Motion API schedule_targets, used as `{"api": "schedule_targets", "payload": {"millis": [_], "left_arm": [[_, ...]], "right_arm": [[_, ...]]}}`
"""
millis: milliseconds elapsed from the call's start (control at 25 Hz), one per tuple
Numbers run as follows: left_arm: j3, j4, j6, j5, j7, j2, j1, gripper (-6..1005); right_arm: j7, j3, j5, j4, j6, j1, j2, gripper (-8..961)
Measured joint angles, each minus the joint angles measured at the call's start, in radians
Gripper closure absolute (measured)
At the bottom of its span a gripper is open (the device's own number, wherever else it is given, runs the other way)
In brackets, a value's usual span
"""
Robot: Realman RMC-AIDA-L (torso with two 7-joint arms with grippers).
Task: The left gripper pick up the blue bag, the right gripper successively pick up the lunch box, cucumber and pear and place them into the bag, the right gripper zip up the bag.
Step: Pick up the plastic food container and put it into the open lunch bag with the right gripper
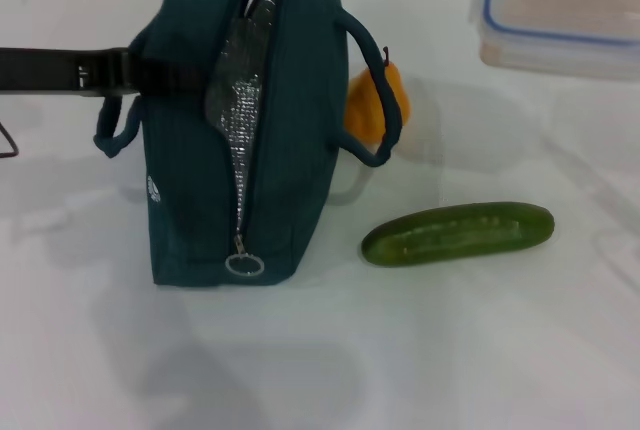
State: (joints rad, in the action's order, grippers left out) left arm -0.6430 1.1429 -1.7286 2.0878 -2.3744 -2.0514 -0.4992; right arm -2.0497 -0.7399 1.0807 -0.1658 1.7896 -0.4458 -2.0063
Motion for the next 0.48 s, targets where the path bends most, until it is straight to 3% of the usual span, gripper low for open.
{"api": "schedule_targets", "payload": {"millis": [240,480], "left_arm": [[-0.077,0.002,-0.002,-0.001,-0.001,0.006,-0.005,966],[-0.092,0.003,-0.002,-0.007,0.0,0.003,-0.023,966]], "right_arm": [[-0.018,-0.006,-0.006,0.006,0.026,-0.1,-0.008,865],[-0.015,-0.022,-0.001,0.009,0.006,-0.213,-0.012,865]]}}
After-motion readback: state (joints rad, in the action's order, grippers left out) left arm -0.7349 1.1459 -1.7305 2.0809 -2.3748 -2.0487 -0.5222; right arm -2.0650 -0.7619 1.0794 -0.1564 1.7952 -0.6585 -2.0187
